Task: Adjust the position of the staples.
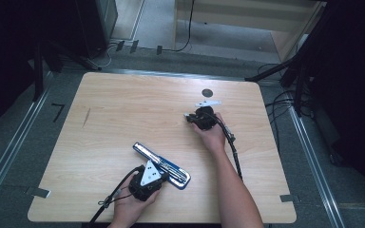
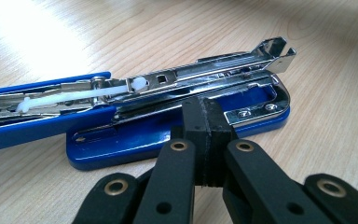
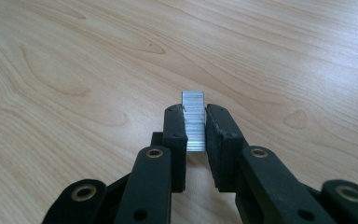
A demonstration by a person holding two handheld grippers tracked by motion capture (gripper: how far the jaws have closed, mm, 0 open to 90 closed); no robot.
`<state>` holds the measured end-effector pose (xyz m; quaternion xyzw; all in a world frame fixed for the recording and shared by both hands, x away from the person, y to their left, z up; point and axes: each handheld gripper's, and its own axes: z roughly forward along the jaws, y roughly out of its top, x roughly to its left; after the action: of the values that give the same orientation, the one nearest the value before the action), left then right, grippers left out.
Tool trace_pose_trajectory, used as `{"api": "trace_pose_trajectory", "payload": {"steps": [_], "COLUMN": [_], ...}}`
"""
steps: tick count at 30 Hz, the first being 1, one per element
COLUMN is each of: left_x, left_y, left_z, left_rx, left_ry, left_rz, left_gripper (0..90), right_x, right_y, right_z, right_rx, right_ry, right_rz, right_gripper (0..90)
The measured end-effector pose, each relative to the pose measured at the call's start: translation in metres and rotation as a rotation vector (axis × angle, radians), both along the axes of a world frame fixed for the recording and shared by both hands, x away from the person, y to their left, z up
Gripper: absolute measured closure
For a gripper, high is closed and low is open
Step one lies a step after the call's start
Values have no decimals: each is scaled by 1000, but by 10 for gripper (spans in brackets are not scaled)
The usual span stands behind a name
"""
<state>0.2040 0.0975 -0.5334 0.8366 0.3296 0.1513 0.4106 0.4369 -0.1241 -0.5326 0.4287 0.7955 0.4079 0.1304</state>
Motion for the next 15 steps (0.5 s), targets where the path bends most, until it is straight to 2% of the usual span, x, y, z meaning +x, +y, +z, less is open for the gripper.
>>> {"api": "trace_pose_trajectory", "payload": {"steps": [4,15], "left_x": [0,0], "left_y": [0,0], "left_z": [0,0], "left_rx": [3,0], "left_ry": [1,-1], "left_rz": [2,3], "left_gripper": [900,900], "right_x": [-11,-38], "right_y": [-5,-13], "right_z": [2,4], "right_rx": [18,17], "right_ry": [-13,-43], "right_rz": [1,16], "right_gripper": [801,801]}}
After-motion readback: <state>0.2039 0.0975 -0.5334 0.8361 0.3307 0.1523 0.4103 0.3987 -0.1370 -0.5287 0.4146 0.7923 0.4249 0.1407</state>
